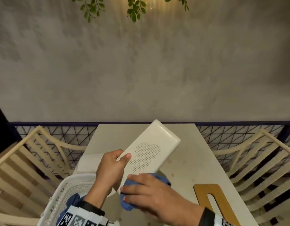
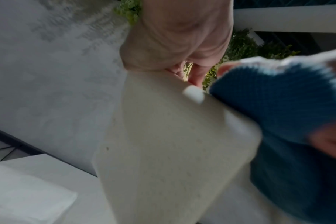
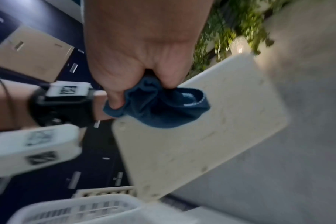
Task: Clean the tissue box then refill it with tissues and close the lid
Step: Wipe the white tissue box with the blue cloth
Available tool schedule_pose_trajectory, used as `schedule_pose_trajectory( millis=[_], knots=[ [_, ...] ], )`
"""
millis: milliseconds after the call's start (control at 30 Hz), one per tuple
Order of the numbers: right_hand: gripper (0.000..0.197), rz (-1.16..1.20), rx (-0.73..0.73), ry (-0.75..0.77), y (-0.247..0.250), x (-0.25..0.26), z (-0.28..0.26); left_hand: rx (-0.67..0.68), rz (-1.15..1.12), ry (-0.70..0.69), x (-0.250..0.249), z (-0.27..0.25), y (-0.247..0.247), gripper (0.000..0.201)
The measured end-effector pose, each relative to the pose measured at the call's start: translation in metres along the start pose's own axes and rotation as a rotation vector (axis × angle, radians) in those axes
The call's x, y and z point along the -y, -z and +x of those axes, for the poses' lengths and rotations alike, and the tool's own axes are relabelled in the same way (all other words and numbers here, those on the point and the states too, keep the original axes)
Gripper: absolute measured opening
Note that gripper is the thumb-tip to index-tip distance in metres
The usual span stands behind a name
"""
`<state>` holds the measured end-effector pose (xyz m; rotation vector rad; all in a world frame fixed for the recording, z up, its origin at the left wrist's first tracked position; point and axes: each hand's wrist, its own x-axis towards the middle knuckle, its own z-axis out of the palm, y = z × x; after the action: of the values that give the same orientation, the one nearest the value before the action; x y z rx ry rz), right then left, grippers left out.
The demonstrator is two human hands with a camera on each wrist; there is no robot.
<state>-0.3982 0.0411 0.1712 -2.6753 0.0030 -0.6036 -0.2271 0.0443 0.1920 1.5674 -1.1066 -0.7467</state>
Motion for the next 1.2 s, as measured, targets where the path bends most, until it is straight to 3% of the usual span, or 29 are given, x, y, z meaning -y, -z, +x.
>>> schedule_pose_trajectory(
  millis=[100,200,267,333,400,467,567,633,700,800,833,967,1000,1100,1133,1200],
  knots=[
    [0.037,-0.225,-0.289,-0.173,0.054,-0.025,-0.022,-0.019,0.016,-0.019,-0.001,0.0,0.01,0.034],
    [0.032,-0.332,-0.557,-0.375,0.09,-0.034,-0.026,-0.032,0.031,-0.021,-0.001,-0.002,0.014,0.032],
    [0.029,-0.311,-0.489,-0.273,0.065,-0.016,-0.014,-0.025,0.016,-0.004,-0.003,-0.004,0.011,0.023],
    [0.034,-0.335,-0.258,-0.058,0.031,0.004,-0.004,0.009,0.002,-0.017,-0.005,-0.006,0.007,0.025],
    [0.035,-0.372,-0.131,-0.046,0.033,0.011,-0.004,0.022,-0.015,-0.033,-0.004,-0.009,0.006,0.036],
    [0.041,-0.316,-0.205,-0.124,0.055,-0.004,-0.009,-0.003,0.013,-0.045,-0.005,-0.013,0.009,0.027],
    [0.034,-0.37,-0.381,-0.385,0.092,-0.025,-0.01,-0.025,0.146,-0.075,-0.005,-0.018,0.01,0.028],
    [0.032,-0.436,-0.463,-0.491,0.088,-0.024,0.005,-0.042,0.221,-0.086,-0.006,-0.02,0.004,0.027],
    [0.033,-0.439,-0.407,-0.383,0.068,-0.012,0.017,-0.067,0.291,-0.075,-0.008,-0.023,0.0,0.029],
    [0.035,-0.317,-0.113,-0.208,0.051,-0.003,0.002,-0.08,0.324,-0.071,-0.007,-0.026,0.003,0.021],
    [0.035,-0.32,-0.131,-0.21,0.059,-0.011,-0.005,-0.075,0.339,-0.078,-0.007,-0.028,0.004,0.018],
    [0.033,-0.398,-0.444,-0.537,0.084,-0.02,0.008,-0.066,0.397,-0.104,-0.016,-0.034,-0.004,0.016],
    [0.031,-0.408,-0.436,-0.486,0.078,-0.015,0.018,-0.075,0.404,-0.098,-0.018,-0.034,-0.005,0.016],
    [0.029,-0.329,-0.192,-0.189,0.057,-0.003,0.011,-0.086,0.388,-0.085,-0.018,-0.034,-0.001,0.021],
    [0.036,-0.309,-0.153,-0.18,0.066,-0.007,0.001,-0.07,0.385,-0.091,-0.018,-0.035,0.0,0.02],
    [0.037,-0.331,-0.255,-0.359,0.086,-0.026,-0.008,-0.053,0.397,-0.109,-0.018,-0.039,-0.001,0.017]
  ],
)
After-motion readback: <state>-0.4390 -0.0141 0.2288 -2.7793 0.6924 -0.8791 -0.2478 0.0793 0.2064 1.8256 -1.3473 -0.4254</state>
